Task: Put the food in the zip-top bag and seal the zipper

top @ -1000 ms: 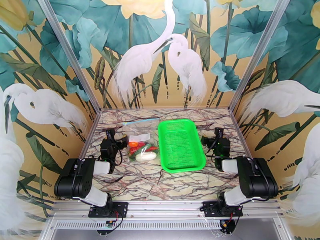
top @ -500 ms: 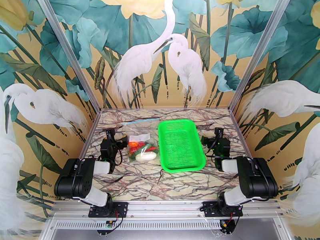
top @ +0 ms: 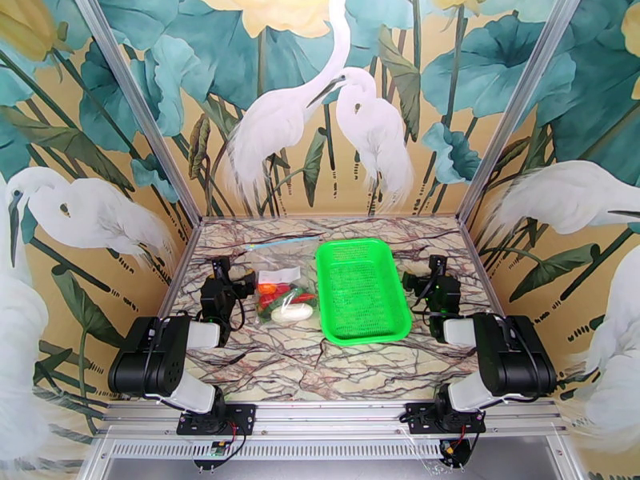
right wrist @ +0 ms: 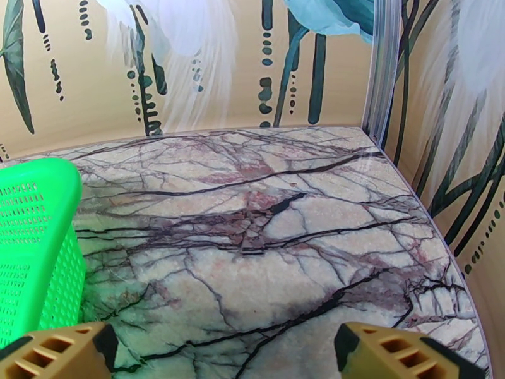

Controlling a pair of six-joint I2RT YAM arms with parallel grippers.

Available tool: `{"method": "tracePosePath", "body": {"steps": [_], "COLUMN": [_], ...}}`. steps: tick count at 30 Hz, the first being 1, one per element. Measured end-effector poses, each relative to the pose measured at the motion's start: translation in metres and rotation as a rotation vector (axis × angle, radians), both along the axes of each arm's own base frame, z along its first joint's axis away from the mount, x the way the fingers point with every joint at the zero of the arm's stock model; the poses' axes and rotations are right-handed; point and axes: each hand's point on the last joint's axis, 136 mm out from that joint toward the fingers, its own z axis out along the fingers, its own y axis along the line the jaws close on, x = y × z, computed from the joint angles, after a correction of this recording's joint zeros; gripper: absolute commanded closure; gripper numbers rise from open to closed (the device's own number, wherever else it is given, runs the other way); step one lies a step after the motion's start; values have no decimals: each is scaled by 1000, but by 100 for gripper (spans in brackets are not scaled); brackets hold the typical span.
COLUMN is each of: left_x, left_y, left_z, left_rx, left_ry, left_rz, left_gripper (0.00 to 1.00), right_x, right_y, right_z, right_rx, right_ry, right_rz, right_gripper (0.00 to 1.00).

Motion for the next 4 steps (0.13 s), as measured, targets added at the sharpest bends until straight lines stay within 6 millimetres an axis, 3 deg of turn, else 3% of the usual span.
{"method": "tracePosePath", "body": {"steps": [4], "left_x": [0], "left_y": [0], "left_z": [0], "left_rx": [-1], "left_ry": [0], "left_rz": [-2], "left_gripper": [0], "right_x": [0], "right_y": [0], "right_z": [0], "right_rx": [0], "right_ry": [0], "right_rz": [0], "right_gripper": [1]}}
